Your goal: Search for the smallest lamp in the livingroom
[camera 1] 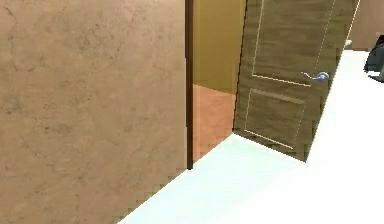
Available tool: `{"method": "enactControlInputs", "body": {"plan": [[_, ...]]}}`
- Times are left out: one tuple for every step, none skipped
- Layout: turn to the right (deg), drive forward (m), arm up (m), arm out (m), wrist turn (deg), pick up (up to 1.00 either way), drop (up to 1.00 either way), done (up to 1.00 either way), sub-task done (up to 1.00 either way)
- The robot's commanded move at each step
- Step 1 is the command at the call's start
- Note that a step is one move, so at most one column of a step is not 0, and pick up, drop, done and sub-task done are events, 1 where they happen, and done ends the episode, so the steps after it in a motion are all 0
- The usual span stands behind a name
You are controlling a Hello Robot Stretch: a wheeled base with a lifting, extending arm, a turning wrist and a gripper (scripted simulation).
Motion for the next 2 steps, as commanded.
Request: {"method": "enactControlInputs", "body": {"plan": [[45.0, 0.00, 0.00, 0.00, 0.0, 0.00, 0.00, 0.00, 0.00], [12.0, 0.00, 0.00, 0.00, 0.0, 0.00, 0.00, 0.00, 0.00]]}}
